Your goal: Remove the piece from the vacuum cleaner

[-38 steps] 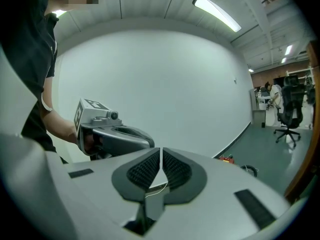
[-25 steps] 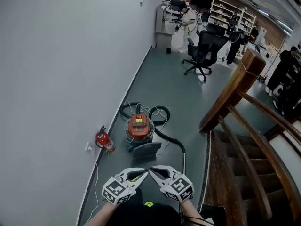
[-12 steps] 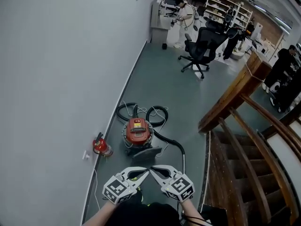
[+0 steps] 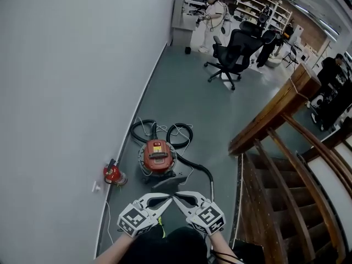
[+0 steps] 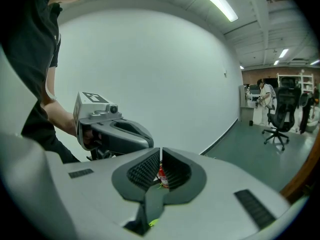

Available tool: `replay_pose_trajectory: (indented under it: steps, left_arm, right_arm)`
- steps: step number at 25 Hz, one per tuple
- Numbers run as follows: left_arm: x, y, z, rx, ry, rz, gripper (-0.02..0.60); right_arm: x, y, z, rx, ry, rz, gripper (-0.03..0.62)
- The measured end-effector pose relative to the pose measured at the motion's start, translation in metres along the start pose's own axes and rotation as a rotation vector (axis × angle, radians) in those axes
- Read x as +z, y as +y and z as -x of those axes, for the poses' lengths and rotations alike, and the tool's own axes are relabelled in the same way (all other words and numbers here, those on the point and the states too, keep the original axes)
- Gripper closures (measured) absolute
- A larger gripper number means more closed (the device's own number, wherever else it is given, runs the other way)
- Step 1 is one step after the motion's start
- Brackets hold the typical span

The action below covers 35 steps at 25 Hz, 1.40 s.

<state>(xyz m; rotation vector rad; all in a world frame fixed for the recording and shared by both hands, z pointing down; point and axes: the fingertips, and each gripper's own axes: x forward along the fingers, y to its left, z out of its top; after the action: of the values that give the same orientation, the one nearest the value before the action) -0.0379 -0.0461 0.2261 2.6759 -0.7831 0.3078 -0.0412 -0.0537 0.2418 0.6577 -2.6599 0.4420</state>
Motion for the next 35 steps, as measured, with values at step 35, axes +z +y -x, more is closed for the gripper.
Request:
replay_pose_trajectory:
  steps: [35]
  left_arm:
    - [-0.115,0.096,-0.094,0.165,0.101,0.094,0.574]
  right_arm:
    - [-0.113,-0.101,-0.089,0.218,0.111,0.020,0.577]
